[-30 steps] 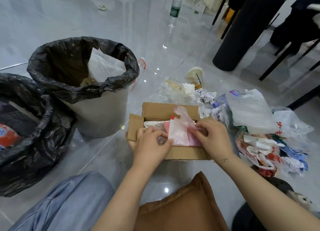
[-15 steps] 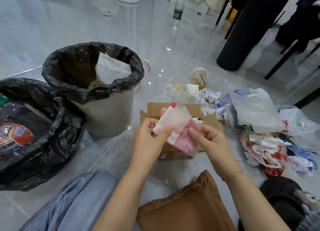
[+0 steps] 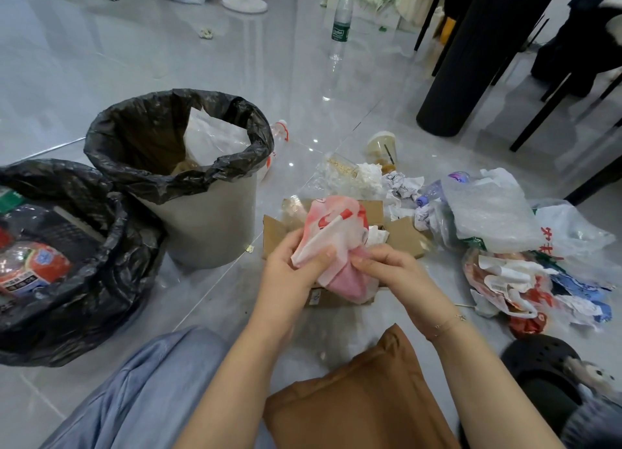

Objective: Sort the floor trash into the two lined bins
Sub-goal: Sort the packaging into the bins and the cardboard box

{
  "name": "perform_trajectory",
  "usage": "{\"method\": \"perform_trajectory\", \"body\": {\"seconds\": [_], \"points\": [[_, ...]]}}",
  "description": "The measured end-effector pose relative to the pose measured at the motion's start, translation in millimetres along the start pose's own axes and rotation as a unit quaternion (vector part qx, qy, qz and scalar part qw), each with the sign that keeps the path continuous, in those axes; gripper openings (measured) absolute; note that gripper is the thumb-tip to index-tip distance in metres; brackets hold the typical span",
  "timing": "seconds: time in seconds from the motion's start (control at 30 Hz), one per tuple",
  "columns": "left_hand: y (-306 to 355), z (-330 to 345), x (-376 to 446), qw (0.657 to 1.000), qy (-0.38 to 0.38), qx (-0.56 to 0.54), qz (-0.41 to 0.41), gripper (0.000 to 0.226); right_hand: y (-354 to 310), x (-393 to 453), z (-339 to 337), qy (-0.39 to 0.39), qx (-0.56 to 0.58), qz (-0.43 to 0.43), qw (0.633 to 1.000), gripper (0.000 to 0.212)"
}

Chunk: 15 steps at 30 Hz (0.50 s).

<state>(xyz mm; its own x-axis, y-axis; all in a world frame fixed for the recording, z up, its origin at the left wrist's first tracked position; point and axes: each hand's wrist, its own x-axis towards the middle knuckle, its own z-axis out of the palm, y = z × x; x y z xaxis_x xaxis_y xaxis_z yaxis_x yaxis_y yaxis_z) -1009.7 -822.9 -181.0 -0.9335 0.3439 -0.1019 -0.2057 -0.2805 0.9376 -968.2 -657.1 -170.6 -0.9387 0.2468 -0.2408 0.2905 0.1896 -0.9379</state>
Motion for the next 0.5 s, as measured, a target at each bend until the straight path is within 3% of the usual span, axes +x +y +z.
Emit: {"method": "perform_trajectory", "body": {"seconds": [0.07,0.17,0.2,0.37,0.5], "points": [[-1,-2,2,1.0,0.017,0.017,-0.001,0.028,-3,0,-2,0.042,-0.066,-0.012,0.997,0.033],[3,-9,4,0.999,0.001,0.022,-0.028,0.027,-8,-4,-10,-0.001,-0.021,-0.011,1.0,0.093],[3,-11,4,0.999,-0.012,0.02,-0.04,0.029,-8,-5,-12,-0.02,0.001,-0.018,1.0,0.101],[3,-13,3,0.998,-0.023,-0.004,-0.055,0.032,-7,-8,-5,-0.013,0.033,-0.072,0.997,0.055],[1,-13,3,0.996,-0.051,-0.029,-0.072,0.03,-7,-12,-6,-0.09,0.022,-0.059,0.994,0.026]]}}
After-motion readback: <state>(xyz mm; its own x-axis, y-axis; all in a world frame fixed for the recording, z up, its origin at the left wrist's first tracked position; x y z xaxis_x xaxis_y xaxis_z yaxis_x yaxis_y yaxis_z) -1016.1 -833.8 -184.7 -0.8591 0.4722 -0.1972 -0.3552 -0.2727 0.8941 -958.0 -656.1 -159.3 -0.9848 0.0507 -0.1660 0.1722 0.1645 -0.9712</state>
